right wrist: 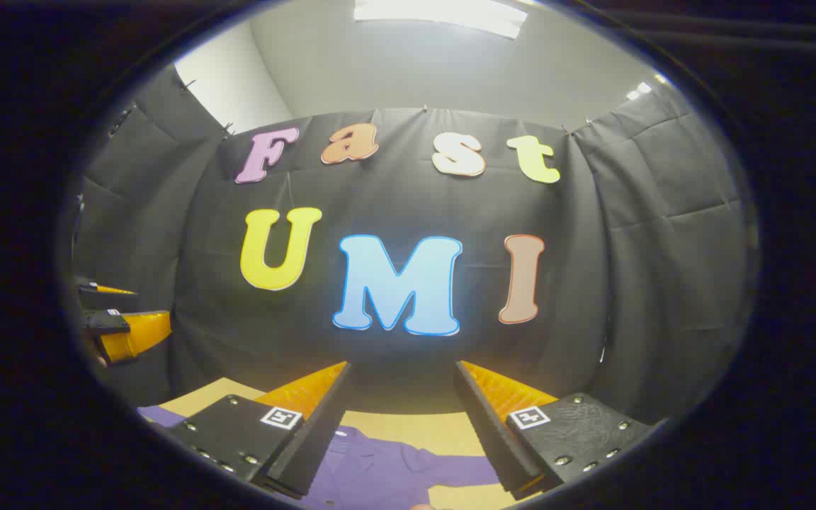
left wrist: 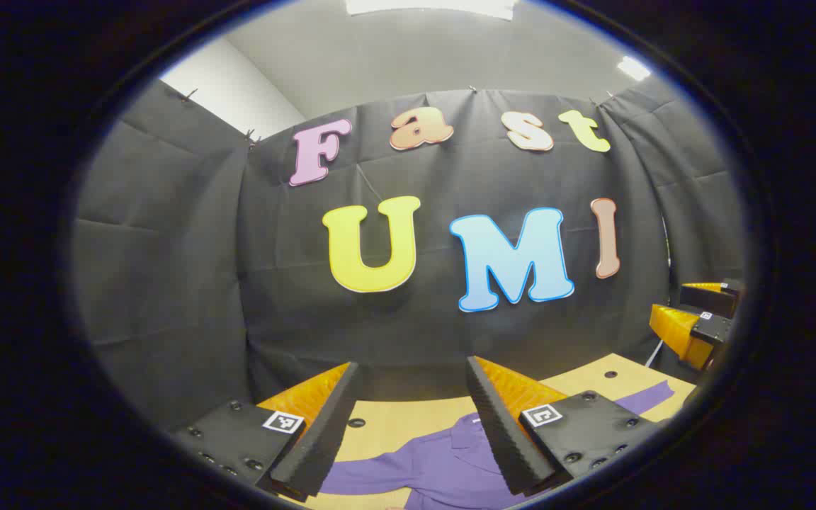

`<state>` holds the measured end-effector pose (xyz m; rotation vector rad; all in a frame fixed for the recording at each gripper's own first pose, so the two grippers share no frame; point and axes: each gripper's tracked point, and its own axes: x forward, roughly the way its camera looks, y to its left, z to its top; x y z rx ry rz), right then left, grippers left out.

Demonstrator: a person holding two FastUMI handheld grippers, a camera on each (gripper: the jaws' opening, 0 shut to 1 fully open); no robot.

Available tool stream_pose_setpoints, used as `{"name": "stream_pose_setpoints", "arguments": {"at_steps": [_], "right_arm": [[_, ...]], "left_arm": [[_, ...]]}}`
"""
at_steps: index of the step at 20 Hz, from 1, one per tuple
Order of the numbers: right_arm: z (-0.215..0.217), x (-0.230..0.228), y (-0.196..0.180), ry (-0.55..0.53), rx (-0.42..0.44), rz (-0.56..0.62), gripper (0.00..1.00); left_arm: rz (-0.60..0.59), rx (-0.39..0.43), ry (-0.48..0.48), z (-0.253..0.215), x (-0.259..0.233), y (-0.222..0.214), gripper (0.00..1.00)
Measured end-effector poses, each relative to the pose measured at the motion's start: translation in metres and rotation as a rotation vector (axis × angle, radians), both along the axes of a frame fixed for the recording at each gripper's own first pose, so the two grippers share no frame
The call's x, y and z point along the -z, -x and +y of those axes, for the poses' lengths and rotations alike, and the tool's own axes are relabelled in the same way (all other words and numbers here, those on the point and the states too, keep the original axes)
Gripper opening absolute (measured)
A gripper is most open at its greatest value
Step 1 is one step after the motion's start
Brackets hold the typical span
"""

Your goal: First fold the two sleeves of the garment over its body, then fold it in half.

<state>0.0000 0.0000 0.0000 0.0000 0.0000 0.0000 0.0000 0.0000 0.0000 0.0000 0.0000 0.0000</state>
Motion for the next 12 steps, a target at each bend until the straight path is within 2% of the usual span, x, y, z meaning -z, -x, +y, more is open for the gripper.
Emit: {"name": "stream_pose_setpoints", "arguments": {"at_steps": [6,7,12], "right_arm": [[-0.002,-0.001,0.002,0.0,0.004,0.006,0.94],[-0.003,-0.002,0.001,0.001,0.009,0.01,0.9],[-0.007,0.006,-0.017,-0.008,0.03,0.039,0.94]], "left_arm": [[0.005,0.018,0.013,-0.01,0.006,-0.007,1.0],[0.005,0.018,0.012,-0.012,0.005,-0.008,1.0],[0.008,0.02,0.003,-0.019,0.006,-0.011,1.0]]}}
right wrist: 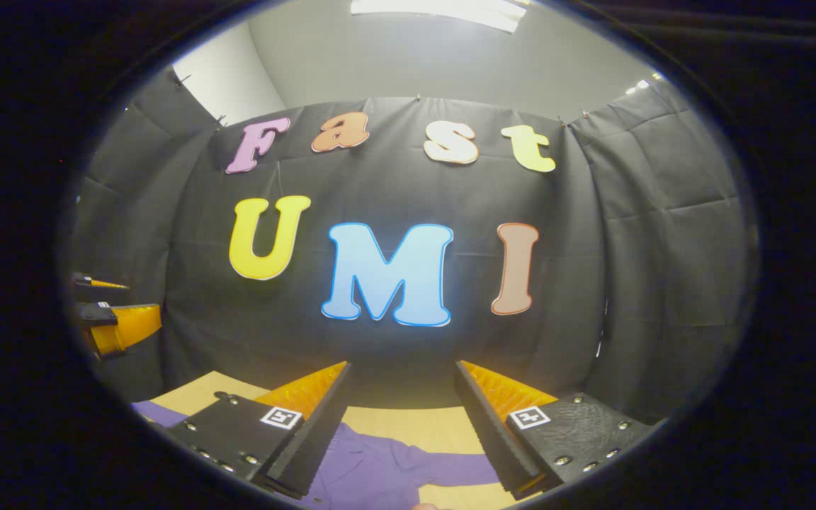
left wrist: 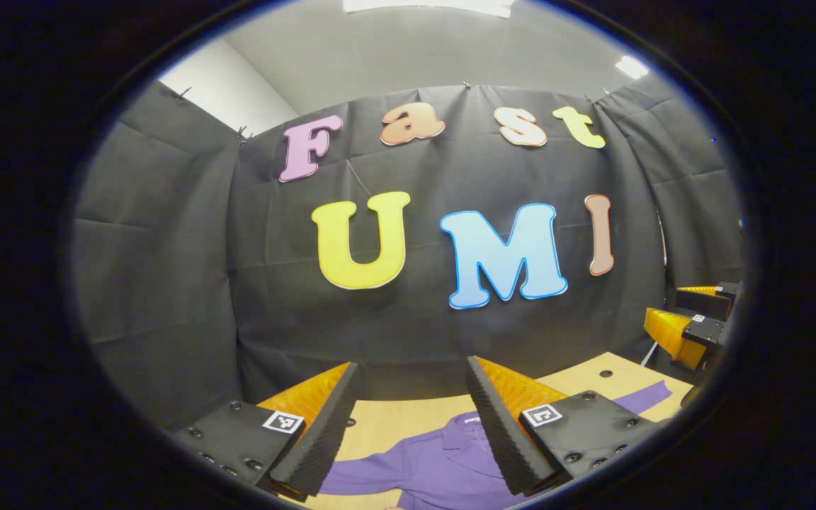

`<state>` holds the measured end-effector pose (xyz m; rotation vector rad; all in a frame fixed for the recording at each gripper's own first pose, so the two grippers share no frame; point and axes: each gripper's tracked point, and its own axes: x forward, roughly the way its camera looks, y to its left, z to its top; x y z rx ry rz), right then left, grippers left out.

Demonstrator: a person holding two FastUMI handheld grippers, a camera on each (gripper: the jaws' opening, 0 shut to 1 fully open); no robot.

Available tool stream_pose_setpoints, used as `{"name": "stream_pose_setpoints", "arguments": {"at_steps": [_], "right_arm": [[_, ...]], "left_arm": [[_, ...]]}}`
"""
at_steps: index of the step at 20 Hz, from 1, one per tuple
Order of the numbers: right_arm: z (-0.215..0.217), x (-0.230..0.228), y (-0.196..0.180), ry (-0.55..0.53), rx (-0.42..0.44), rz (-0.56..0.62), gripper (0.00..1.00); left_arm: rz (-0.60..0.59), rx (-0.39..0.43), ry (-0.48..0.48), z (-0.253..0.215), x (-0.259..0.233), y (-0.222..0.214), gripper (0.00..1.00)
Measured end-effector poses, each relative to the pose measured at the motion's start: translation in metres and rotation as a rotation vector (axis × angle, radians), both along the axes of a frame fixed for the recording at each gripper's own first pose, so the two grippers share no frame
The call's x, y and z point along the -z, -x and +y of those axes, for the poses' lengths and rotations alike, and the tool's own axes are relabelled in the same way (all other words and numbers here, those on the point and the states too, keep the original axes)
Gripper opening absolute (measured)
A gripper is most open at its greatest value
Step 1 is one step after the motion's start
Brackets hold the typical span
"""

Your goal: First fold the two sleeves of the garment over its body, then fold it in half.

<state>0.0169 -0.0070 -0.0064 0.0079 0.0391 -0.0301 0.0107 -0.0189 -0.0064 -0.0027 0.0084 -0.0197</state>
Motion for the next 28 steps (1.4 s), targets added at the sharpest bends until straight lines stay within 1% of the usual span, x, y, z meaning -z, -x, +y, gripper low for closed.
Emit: {"name": "stream_pose_setpoints", "arguments": {"at_steps": [5,6,7,8,9,10,11,12,17,18,21,28], "right_arm": [[-0.008,0.026,-0.024,0.0,0.049,0.057,0.94],[-0.014,0.033,-0.028,0.004,0.063,0.072,0.91],[-0.022,0.045,-0.029,0.006,0.076,0.087,0.94],[-0.037,0.054,-0.03,0.004,0.089,0.104,0.91],[-0.048,0.063,-0.031,0.003,0.1,0.12,0.91],[-0.057,0.074,-0.03,-0.001,0.112,0.138,0.94],[-0.065,0.084,-0.032,-0.008,0.124,0.157,0.91],[-0.074,0.095,-0.033,-0.016,0.139,0.18,0.94],[-0.125,0.158,-0.036,-0.054,0.215,0.285,0.94],[-0.135,0.172,-0.036,-0.059,0.228,0.307,0.91],[-0.164,0.21,-0.038,-0.057,0.26,0.37,0.91],[-0.211,0.309,-0.036,-0.08,0.292,0.538,0.92]], "left_arm": [[0.008,-0.017,-0.007,-0.002,0.005,0.004,1.0],[0.012,-0.02,-0.007,-0.001,0.006,0.004,1.0],[0.015,-0.025,-0.007,0.0,0.01,0.007,1.0],[0.018,-0.031,-0.008,0.001,0.011,0.009,1.0],[0.021,-0.038,-0.01,0.002,0.012,0.011,1.0],[0.024,-0.045,-0.014,0.003,0.013,0.013,1.0],[0.026,-0.05,-0.018,0.003,0.014,0.014,1.0],[0.029,-0.054,-0.021,0.002,0.015,0.014,1.0],[0.044,-0.079,-0.029,0.0,0.019,0.021,1.0],[0.048,-0.085,-0.03,0.0,0.02,0.022,1.0],[0.061,-0.106,-0.033,-0.001,0.023,0.025,1.0],[0.106,-0.17,-0.024,-0.007,0.034,0.034,1.0]]}}
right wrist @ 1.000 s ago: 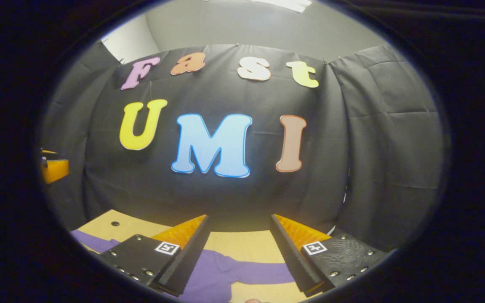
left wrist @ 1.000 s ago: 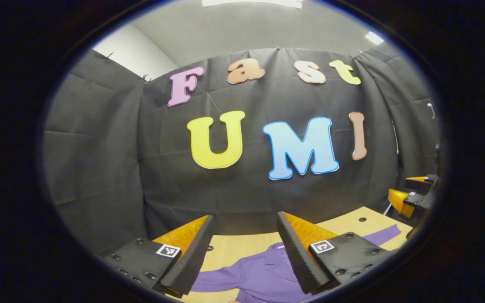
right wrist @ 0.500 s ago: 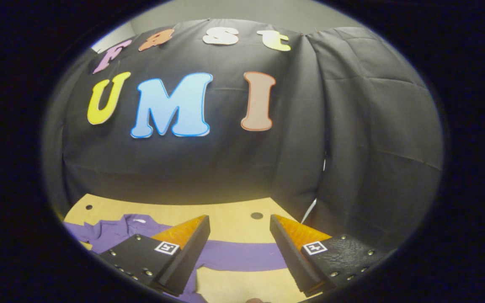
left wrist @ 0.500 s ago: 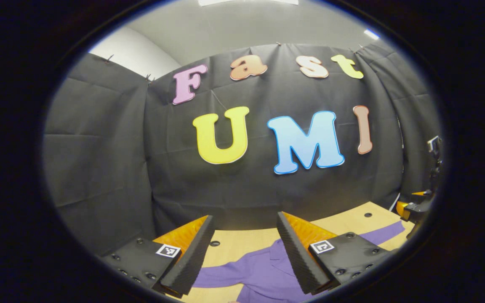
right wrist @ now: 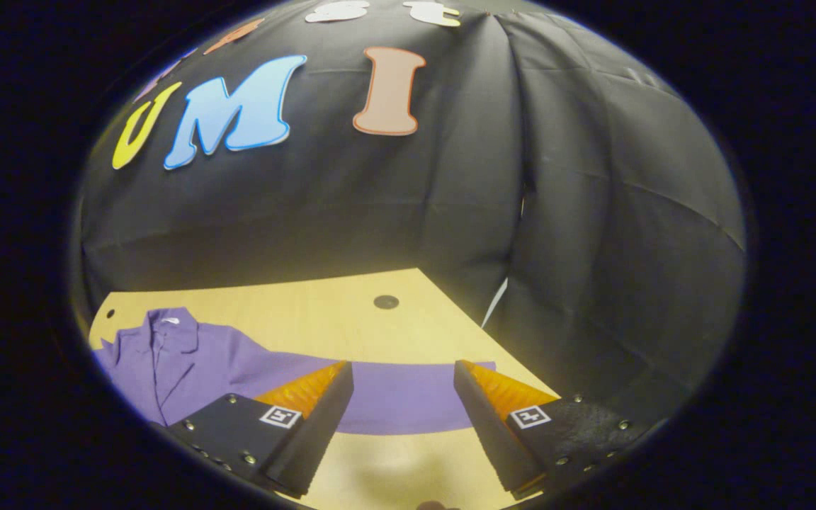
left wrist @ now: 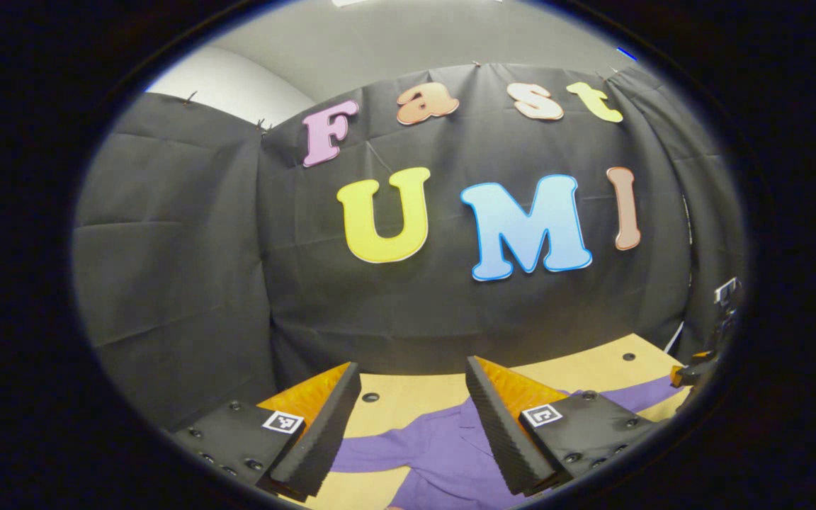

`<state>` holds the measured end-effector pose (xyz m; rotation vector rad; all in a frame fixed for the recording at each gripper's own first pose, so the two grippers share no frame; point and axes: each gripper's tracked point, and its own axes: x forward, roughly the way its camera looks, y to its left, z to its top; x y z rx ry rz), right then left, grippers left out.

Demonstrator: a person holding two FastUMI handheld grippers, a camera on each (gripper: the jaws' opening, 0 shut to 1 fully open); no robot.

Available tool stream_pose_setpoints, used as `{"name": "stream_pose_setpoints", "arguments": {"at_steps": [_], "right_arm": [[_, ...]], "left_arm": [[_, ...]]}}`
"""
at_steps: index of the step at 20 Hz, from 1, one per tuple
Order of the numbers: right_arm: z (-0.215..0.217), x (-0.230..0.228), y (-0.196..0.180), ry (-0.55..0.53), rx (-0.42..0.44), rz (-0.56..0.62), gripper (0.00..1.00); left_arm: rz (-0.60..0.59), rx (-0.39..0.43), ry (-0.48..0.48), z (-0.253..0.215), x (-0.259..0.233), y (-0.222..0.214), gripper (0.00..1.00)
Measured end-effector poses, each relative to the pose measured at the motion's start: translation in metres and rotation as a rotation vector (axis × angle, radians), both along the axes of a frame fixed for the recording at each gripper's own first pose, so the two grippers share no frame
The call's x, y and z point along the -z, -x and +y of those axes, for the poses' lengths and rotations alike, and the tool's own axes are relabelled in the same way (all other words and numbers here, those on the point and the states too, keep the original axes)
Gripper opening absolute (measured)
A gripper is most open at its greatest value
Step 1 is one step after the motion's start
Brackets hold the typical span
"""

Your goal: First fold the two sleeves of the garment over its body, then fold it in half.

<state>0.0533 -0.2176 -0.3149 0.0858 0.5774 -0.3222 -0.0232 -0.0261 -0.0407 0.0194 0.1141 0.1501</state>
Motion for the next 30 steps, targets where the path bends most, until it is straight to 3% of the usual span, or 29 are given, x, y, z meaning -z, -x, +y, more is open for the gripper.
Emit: {"name": "stream_pose_setpoints", "arguments": {"at_steps": [14,25,28,30], "right_arm": [[-0.04,0.116,0.0,-0.045,0.002,0.235,0.92],[-0.034,0.141,0.008,-0.149,-0.013,0.262,0.96],[-0.028,0.145,0.007,-0.172,-0.027,0.259,0.87],[-0.024,0.145,0.006,-0.169,-0.035,0.261,0.64]], "left_arm": [[0.066,-0.122,0.008,-0.017,0.018,0.018,1.0],[0.078,-0.105,0.008,-0.039,0.028,0.015,1.0],[0.076,-0.094,0.013,-0.043,0.029,0.014,1.0],[0.074,-0.09,0.008,-0.045,0.029,0.015,1.0]]}}
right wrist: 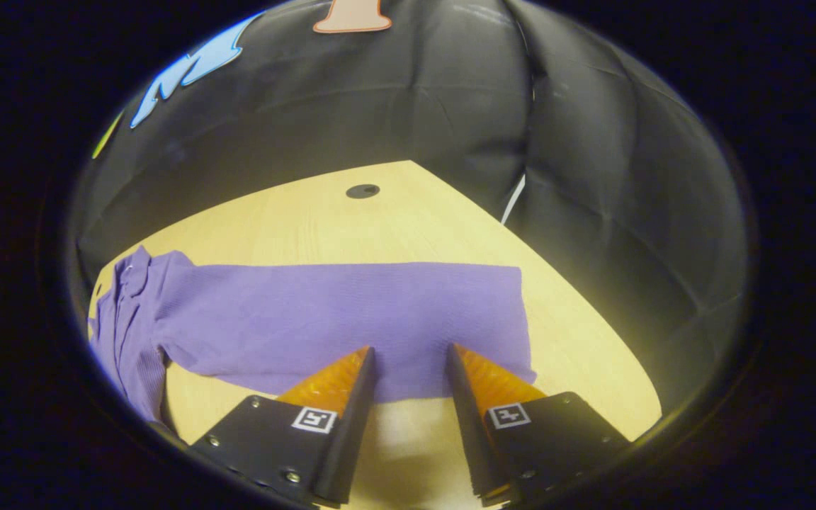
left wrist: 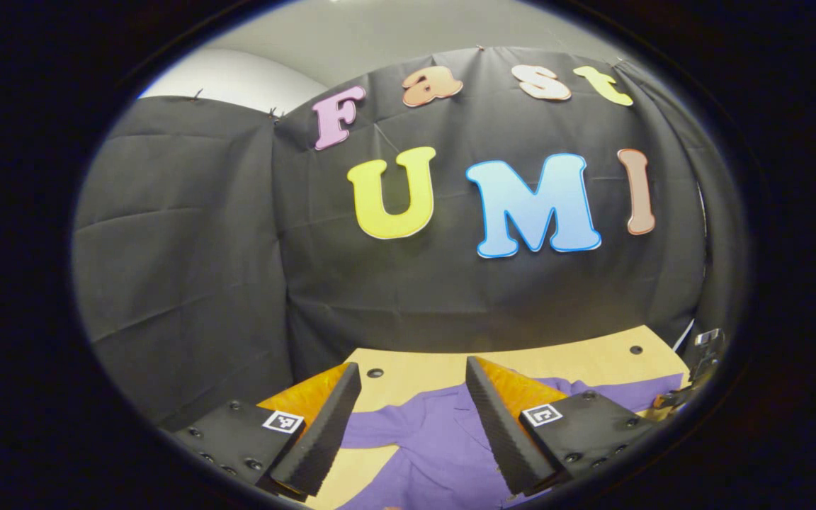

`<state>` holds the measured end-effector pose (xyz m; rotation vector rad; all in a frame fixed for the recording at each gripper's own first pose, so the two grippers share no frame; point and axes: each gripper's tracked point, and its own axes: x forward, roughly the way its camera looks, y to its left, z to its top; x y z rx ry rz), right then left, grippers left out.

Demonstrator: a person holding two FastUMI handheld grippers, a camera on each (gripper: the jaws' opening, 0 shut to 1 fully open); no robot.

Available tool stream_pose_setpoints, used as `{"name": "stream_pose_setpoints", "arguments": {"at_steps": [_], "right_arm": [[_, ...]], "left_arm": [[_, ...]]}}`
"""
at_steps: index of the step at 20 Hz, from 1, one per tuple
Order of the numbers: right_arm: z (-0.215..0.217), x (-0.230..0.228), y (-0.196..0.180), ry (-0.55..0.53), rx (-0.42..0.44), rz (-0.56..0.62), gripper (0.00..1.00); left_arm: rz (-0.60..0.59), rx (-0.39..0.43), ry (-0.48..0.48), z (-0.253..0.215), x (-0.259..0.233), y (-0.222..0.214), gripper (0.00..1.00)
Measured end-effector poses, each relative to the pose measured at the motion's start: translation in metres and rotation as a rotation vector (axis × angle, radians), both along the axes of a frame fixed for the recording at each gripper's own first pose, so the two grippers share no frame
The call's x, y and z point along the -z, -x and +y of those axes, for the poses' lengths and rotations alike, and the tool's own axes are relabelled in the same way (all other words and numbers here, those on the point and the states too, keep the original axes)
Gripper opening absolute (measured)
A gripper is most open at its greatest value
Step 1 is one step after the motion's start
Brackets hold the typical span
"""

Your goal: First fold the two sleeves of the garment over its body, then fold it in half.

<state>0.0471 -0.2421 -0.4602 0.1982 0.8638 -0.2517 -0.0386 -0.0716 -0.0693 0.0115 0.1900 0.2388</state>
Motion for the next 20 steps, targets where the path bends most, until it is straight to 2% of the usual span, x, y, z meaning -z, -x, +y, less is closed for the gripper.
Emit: {"name": "stream_pose_setpoints", "arguments": {"at_steps": [1,3,5,6,11,14,20], "right_arm": [[0.006,-0.002,-0.003,-0.029,-0.005,-0.006,0.64],[0.008,-0.002,-0.002,-0.031,0.014,0.008,0.34],[0.009,0.004,-0.005,-0.046,0.034,0.019,0.34],[0.009,-0.004,-0.004,-0.049,0.045,0.027,0.04],[0.008,-0.008,-0.007,-0.059,0.068,0.053,0.04],[0.013,-0.02,-0.015,-0.058,0.081,0.026,0.04],[0.067,-0.064,-0.037,-0.087,0.008,-0.053,0.04]], "left_arm": [[0.0,-0.002,-0.003,0.002,-0.001,0.001,1.0],[0.0,-0.008,-0.002,0.005,0.001,0.002,1.0],[0.002,-0.013,0.002,0.008,0.003,0.005,1.0],[0.004,-0.019,0.004,0.011,0.003,0.007,1.0],[0.013,-0.023,0.014,0.018,0.011,0.01,1.0],[0.022,-0.015,0.012,0.024,0.018,0.008,1.0],[0.023,0.012,0.022,0.036,0.023,0.005,1.0]]}}
